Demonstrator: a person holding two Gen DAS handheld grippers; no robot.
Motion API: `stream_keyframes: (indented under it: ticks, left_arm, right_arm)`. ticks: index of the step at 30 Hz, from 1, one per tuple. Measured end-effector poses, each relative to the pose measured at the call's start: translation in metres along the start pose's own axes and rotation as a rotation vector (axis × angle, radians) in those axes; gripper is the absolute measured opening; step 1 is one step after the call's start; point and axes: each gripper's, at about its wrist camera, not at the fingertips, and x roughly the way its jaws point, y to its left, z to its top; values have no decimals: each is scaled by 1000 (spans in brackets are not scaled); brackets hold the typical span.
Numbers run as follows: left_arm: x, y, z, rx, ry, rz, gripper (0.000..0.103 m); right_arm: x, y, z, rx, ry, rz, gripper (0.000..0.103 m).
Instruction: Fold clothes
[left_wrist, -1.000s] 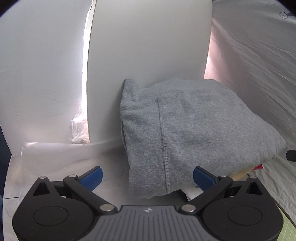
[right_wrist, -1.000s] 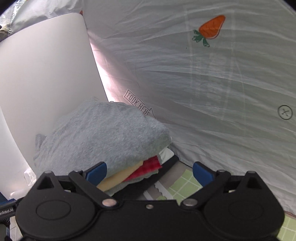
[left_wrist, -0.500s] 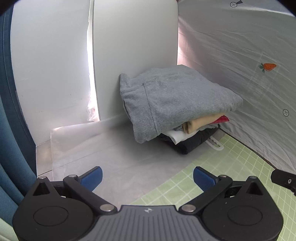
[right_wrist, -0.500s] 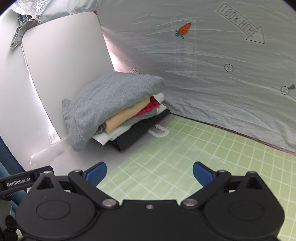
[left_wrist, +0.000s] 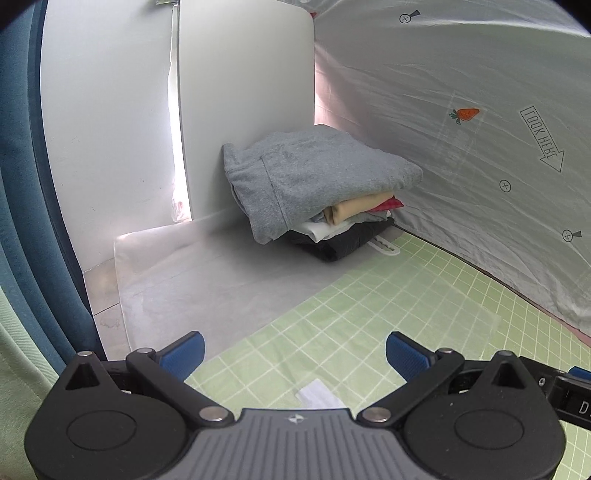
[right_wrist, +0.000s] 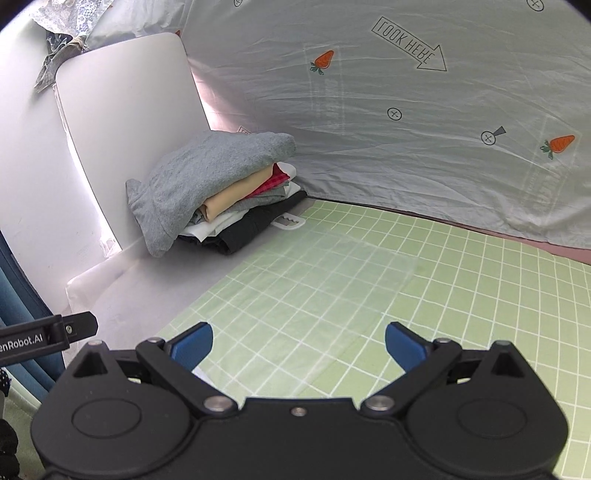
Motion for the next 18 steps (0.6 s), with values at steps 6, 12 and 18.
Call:
stream_keyframes:
  ticks: [6, 12, 18]
  left_arm:
    - [-16, 7, -4, 0, -21, -17, 103]
    - [-22, 9, -2, -4, -33, -34, 103]
    - [-25, 10, -5, -9, -29, -39, 103]
  right_arm:
    - [-16, 3, -9, 10, -20, -8, 101]
    - [-25, 5, -13, 9, -35, -16, 101]
    - [-30, 6, -15, 2, -39, -20, 101]
